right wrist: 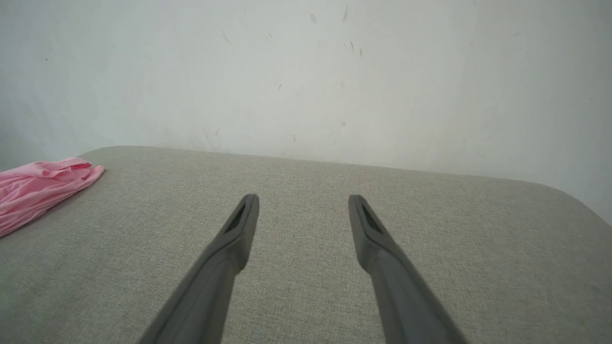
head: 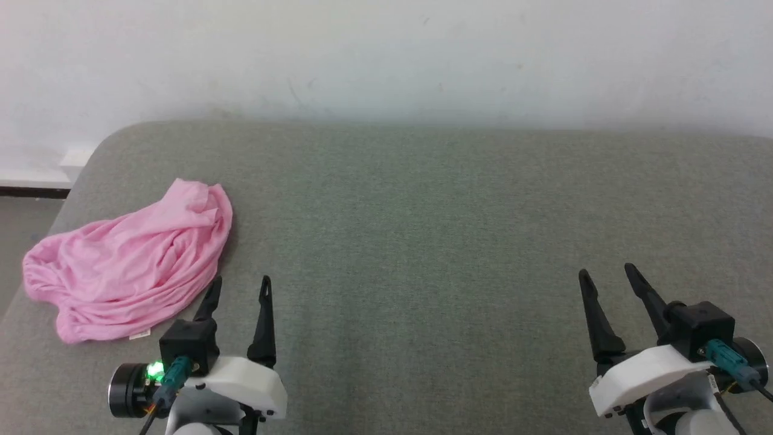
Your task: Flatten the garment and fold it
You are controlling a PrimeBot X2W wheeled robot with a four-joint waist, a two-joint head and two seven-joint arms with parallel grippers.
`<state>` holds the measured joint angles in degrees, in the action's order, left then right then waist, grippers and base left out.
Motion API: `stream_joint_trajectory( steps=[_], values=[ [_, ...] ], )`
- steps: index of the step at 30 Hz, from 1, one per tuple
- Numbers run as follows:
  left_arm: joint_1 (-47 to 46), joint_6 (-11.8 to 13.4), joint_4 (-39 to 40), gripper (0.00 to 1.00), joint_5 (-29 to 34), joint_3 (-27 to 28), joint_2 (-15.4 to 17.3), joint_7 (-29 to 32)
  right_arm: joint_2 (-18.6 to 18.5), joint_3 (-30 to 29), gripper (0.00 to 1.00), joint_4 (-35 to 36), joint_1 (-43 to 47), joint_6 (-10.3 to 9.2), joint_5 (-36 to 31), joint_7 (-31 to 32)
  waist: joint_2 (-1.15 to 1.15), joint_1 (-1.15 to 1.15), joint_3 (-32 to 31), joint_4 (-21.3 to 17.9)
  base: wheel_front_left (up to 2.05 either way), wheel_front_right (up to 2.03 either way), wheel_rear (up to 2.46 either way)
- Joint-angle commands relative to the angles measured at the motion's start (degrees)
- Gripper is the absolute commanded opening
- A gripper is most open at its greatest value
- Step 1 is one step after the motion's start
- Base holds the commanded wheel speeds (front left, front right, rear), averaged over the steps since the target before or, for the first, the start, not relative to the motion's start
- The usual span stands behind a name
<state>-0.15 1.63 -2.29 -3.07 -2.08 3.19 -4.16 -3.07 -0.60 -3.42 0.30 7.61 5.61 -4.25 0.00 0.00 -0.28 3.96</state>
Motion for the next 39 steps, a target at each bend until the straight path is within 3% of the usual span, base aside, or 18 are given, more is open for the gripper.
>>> stream_joint_trajectory(
  steps=[1,39],
  values=[
    [0.63,0.32,-0.24,1.0,-0.4,-0.24,-0.11,-0.77,0.07,-0.2,1.0,-0.35,0.67,-0.04,0.54,-0.69,0.0,0.0,0.02,0.94,0.0,0.0,0.0],
    [2.12,2.53,-1.06,1.0,-3.79,-1.24,-0.2,-5.2,0.13,1.4,1.0,-2.94,1.82,-0.07,5.12,-5.12,0.0,0.0,-0.2,14.98,0.0,0.0,0.0]
  ],
)
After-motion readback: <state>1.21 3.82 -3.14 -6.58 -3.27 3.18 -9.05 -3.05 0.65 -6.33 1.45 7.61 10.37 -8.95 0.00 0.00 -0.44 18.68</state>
